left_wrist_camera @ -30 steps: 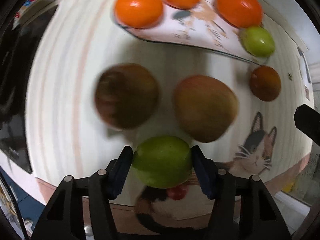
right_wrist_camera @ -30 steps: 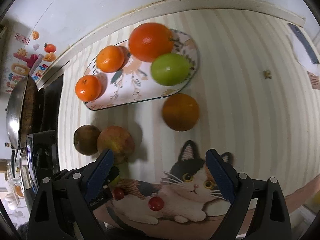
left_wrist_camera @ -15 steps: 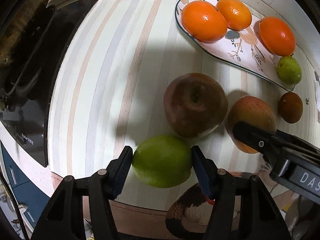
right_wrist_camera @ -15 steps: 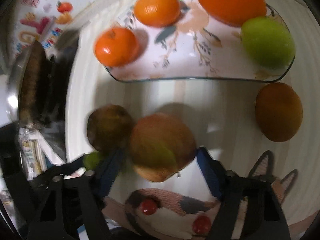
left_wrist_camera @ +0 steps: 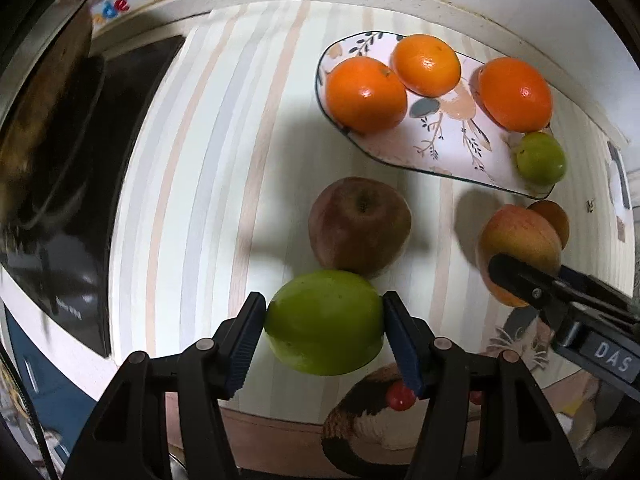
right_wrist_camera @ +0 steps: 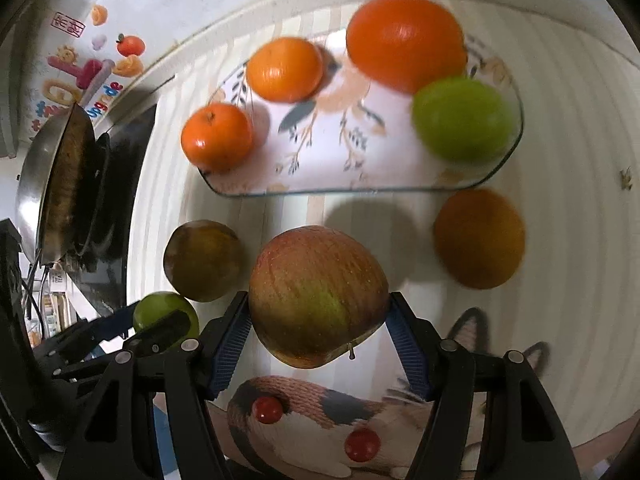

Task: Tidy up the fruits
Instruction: 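Grasp a small green apple with the left tool while the right tool grasps a red apple, then carry the green and red apples onto the plate and open both tools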

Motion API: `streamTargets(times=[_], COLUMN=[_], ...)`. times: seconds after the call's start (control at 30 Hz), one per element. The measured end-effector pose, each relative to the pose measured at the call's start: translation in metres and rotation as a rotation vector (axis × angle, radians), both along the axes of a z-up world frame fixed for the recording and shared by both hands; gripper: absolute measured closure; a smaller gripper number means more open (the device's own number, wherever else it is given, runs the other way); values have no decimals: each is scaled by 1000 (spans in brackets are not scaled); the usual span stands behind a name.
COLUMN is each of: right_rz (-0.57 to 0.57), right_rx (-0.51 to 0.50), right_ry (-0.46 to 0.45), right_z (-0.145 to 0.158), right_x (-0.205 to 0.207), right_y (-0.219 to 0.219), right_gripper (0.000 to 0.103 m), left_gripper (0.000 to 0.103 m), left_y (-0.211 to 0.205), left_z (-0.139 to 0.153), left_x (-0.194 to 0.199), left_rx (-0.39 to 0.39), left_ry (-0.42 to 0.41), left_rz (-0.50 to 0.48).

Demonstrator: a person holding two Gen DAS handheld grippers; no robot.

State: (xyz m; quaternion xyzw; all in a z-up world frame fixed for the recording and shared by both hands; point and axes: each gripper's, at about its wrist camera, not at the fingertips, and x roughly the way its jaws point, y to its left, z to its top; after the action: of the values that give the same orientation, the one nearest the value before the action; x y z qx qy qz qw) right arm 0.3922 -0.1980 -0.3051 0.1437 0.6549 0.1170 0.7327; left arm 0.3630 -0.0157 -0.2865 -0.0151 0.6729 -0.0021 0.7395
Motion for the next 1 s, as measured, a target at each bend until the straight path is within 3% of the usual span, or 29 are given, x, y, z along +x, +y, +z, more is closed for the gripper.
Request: streamTargets(times=[0.13, 0.33, 0.47, 0.57, 0.67, 0.8, 1.0], right_rz=[-20, -52, -73, -89, -96, -105, -120], right_rx=[25, 68, 69, 52, 31, -2, -15], right_ry=[8, -45, -72, -81, -67, -38, 8], right_z=[3, 30, 39, 39, 32, 18, 5], right_x=[-1, 5, 25, 43, 62, 82, 99], right_y=[-7, -19, -19, -15, -11, -4, 2], right_gripper=[33, 33, 33, 33, 33, 33, 33], left_gripper=[46, 46, 46, 46, 46, 45, 45], left_y=[0, -8, -6, -2, 2, 5, -4], left_z=[7, 66, 101, 107, 96, 57, 16], left_x=[1, 16, 53, 98, 135, 185, 214], left_rx=[-54, -130, -151, -123, -103, -99, -101], left_ry=[28, -67, -143, -179, -159, -52, 76], left_rz=[17, -10, -32, -38, -40, -51, -53])
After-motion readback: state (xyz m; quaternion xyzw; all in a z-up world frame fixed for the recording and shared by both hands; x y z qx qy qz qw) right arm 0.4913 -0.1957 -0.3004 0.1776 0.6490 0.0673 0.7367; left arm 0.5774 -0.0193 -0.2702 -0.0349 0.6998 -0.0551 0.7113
